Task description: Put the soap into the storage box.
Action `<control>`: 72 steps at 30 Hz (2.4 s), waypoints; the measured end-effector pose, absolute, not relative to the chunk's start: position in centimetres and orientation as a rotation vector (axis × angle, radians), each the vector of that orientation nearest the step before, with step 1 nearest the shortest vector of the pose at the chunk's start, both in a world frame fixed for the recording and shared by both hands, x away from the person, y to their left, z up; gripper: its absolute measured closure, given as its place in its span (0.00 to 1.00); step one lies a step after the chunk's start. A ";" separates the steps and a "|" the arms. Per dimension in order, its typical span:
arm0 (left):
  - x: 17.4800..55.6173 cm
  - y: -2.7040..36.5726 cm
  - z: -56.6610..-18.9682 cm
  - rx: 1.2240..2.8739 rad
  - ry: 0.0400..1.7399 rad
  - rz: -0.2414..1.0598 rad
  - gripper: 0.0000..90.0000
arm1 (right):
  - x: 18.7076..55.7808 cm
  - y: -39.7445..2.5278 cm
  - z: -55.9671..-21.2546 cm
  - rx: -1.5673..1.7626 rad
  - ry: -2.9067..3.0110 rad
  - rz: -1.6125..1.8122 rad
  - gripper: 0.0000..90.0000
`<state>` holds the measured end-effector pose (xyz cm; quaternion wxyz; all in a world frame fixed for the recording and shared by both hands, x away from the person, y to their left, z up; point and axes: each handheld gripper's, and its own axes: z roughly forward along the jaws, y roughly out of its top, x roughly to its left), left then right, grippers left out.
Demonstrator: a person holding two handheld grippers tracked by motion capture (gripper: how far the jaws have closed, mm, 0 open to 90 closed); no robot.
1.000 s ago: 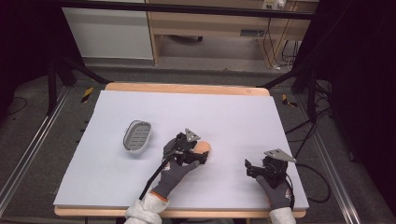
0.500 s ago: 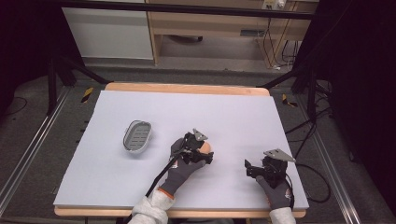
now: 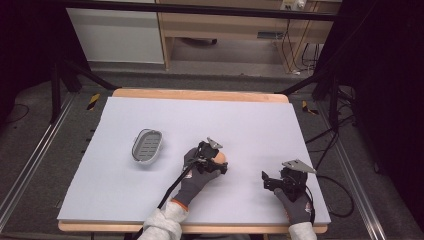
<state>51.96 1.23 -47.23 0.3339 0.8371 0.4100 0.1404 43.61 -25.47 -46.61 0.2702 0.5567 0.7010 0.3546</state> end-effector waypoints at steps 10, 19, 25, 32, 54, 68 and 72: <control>51.9 1.0 -47.5 2.198 1.081 0.382 0.27 | 43.6 -25.4 -46.6 1.502 1.894 0.954 0.06; 51.9 0.8 -47.3 2.213 1.117 0.392 0.34 | 43.7 -25.4 -46.7 1.500 1.897 0.951 0.06; 52.0 0.9 -47.2 2.210 1.120 0.385 0.34 | 43.7 -25.4 -46.7 1.502 1.897 0.950 0.06; 51.7 1.3 -46.8 2.208 1.104 0.362 0.35 | 43.7 -25.4 -46.7 1.503 1.897 0.950 0.06; 49.5 5.2 -42.6 2.165 1.013 0.362 0.35 | 43.7 -25.5 -46.7 1.502 1.897 0.946 0.06; 48.5 8.1 -40.7 2.135 1.007 0.413 0.35 | 43.7 -25.5 -46.7 1.502 1.897 0.942 0.06; 48.3 9.2 -40.5 2.131 1.014 0.419 0.35 | 43.7 -25.5 -46.7 1.501 1.897 0.940 0.06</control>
